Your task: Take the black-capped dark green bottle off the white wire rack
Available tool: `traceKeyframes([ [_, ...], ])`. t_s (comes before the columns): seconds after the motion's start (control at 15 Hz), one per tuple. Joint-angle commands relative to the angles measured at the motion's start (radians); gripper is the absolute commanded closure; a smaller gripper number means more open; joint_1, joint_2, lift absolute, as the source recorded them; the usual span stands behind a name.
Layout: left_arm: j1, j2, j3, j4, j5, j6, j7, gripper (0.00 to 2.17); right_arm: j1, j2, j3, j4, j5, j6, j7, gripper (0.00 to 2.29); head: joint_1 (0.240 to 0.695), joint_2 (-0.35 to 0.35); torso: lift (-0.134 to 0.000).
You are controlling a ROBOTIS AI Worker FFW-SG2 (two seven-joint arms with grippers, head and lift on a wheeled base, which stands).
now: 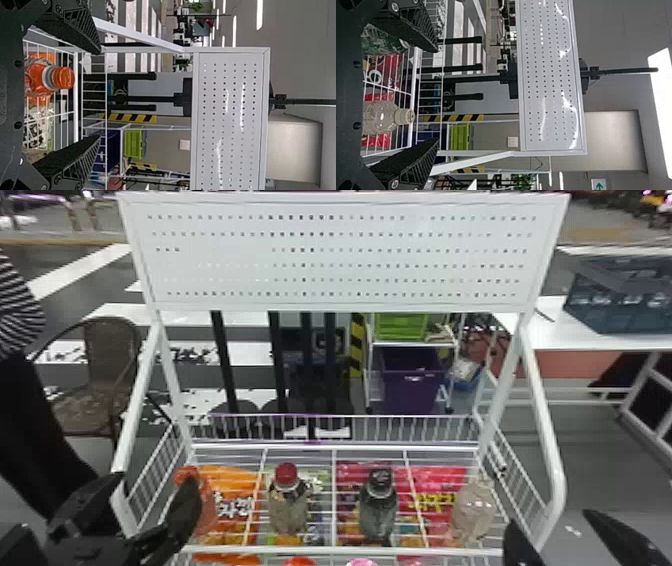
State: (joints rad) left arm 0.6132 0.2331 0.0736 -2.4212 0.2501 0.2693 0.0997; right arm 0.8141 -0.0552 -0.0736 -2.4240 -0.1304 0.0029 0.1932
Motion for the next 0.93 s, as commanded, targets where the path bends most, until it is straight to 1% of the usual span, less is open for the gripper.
traceKeyframes([
  [0.0,0.003,0.000,0.000,-0.001,0.000,0.000,0.000,0.14,0.007,-0.002,0.000,0.008,0.000,-0.016,0.000,0.10,0.499,0.000,0.000],
  [0.6,0.008,0.000,-0.002,-0.002,-0.006,0.000,0.000,0.14,0.008,-0.005,0.006,0.022,0.003,-0.016,0.000,0.10,0.499,0.000,0.000],
  [0.67,0.008,0.000,-0.002,-0.002,-0.006,0.000,-0.003,0.15,0.002,-0.003,0.011,0.052,0.012,-0.056,0.000,0.10,0.499,0.000,0.000],
  [0.87,0.008,0.000,-0.002,-0.001,-0.009,0.000,0.000,0.14,-0.065,-0.003,0.072,0.266,0.054,-0.246,0.000,0.11,0.499,0.000,0.000],
])
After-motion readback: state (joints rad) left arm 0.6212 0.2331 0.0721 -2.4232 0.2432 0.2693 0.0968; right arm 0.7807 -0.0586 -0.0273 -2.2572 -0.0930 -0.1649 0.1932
